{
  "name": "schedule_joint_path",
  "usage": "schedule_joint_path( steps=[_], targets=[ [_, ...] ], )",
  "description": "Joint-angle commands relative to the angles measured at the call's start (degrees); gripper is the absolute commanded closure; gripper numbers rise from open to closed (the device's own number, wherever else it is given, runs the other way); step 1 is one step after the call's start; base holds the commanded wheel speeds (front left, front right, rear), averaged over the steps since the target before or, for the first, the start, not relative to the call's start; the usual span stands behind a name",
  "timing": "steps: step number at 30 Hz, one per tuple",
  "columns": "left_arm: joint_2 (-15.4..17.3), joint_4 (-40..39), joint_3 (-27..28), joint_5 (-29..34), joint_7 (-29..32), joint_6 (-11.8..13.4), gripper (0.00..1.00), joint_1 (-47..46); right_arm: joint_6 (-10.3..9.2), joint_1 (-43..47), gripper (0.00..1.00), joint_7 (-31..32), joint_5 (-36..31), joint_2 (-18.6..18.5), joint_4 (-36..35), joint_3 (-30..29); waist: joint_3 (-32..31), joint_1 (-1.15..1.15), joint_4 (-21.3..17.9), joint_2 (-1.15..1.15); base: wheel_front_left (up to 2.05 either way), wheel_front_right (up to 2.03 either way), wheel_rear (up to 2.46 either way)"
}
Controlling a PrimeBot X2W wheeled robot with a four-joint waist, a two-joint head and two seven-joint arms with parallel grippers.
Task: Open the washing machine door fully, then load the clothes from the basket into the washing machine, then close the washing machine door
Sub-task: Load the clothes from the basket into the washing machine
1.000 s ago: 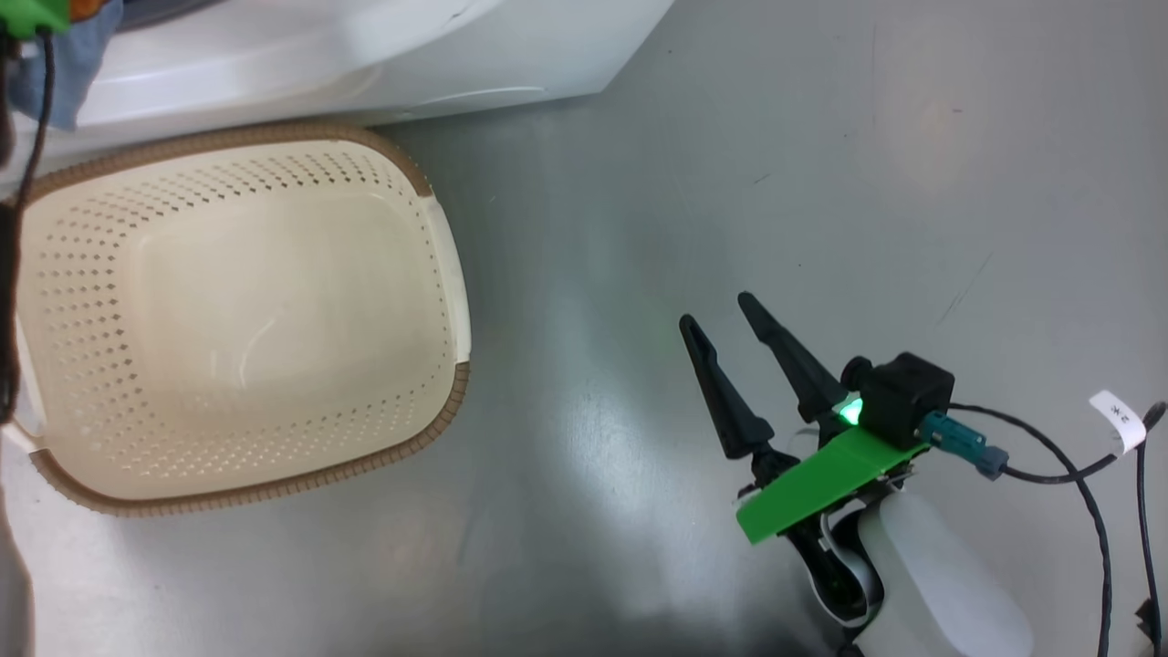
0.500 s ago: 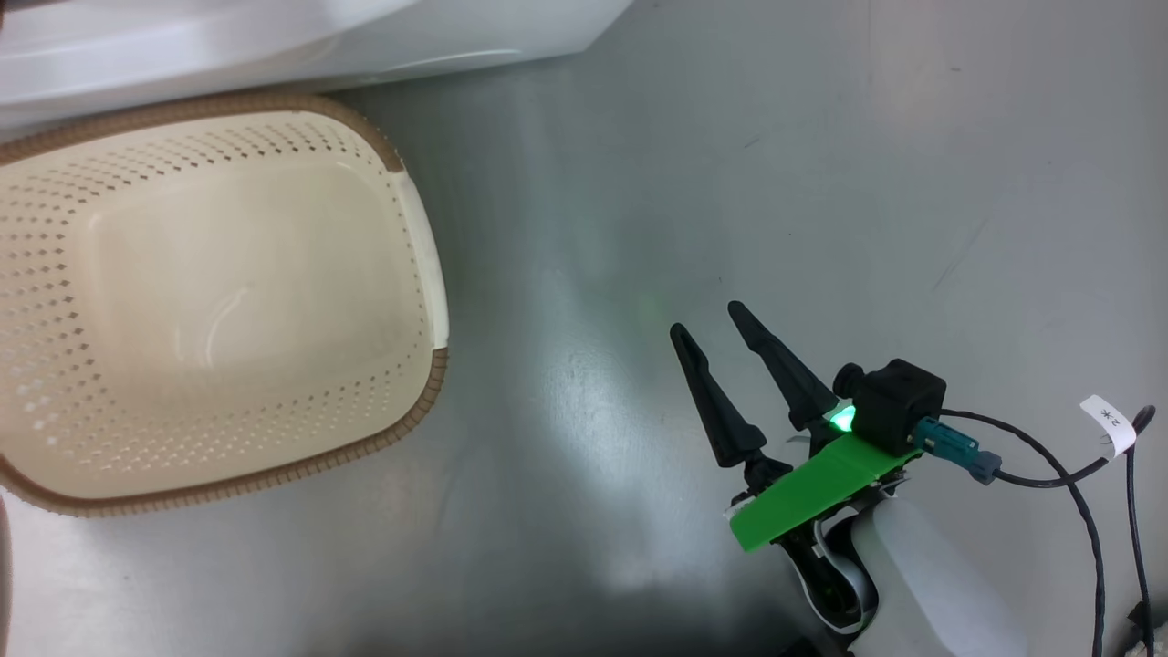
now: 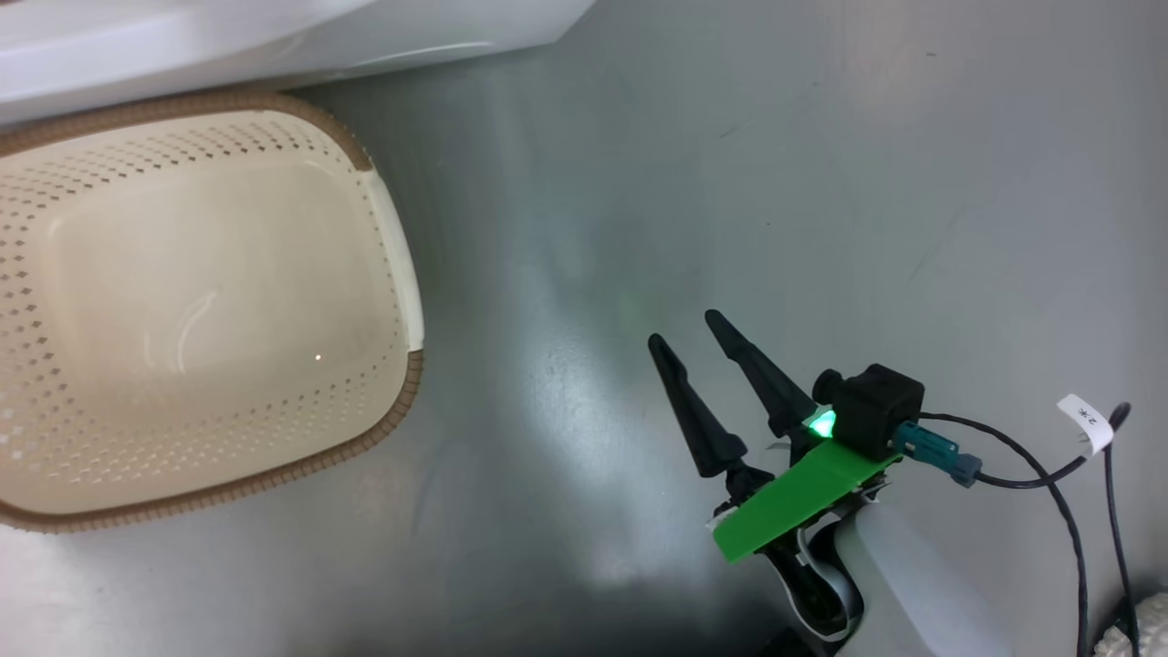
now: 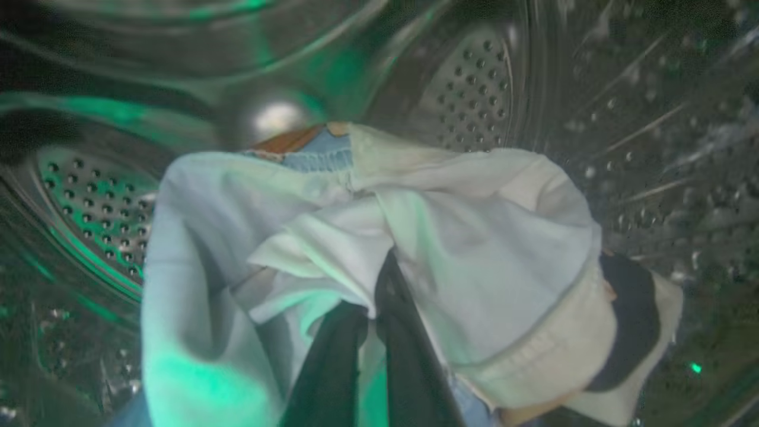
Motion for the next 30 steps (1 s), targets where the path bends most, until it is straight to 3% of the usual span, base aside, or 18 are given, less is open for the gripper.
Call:
schedule_joint_path(
  steps=[1,6,13,14,15,16,23,30],
  targets=[
    [3.34,-4.16,1.45,1.22,-0.32,-0.26,1.0,-1.87,0.09,1.63,0.0,-0.28,0.66,0.71,-0.76,1.86,0.14,0.0,-0.54,0.0,0.0,0.0,0.0],
    [4.21,-4.57,3.18,2.44,-0.34,-1.18,1.0,0.4,0.09,1.92,0.0,-0.28,0.87,0.71,-0.38,2.51,-0.35,0.0,-1.52,0.0,0.0,0.0,0.0],
    [3.44,6.22,2.81,1.9,1.82,-1.52,1.0,0.4,0.09,2.54,0.0,-0.28,0.97,0.71,0.25,2.49,-1.13,0.0,-1.98,0.0,0.0,0.0,0.0],
    [3.37,7.66,2.39,2.19,2.6,-1.31,0.8,0.1,0.09,2.62,0.0,-0.28,0.93,0.71,0.38,2.46,-1.25,0.0,-1.92,0.0,0.0,0.0,0.0],
    [3.15,8.63,2.39,2.2,2.63,-0.84,0.52,-0.36,0.09,2.69,0.0,-0.28,0.89,0.71,0.48,2.41,-1.37,0.0,-1.82,0.0,0.0,0.0,0.0],
    [2.22,11.07,2.83,1.37,3.87,-0.08,0.0,-1.03,0.09,2.84,0.0,-0.28,0.75,0.71,0.81,2.29,-1.74,0.0,-1.51,0.0,0.0,0.0,0.0],
    [0.7,17.58,2.89,0.02,7.25,0.72,0.0,-2.24,0.09,2.81,0.0,-0.28,0.58,0.71,1.4,2.14,-3.56,0.0,-0.86,0.0,0.0,0.0,0.0],
    [0.08,19.87,2.23,-0.24,6.18,0.22,0.0,-2.23,0.09,2.78,0.0,-0.28,1.19,0.71,1.37,0.92,-4.57,0.0,-0.17,0.0,0.0,0.0,0.0]
  ],
)
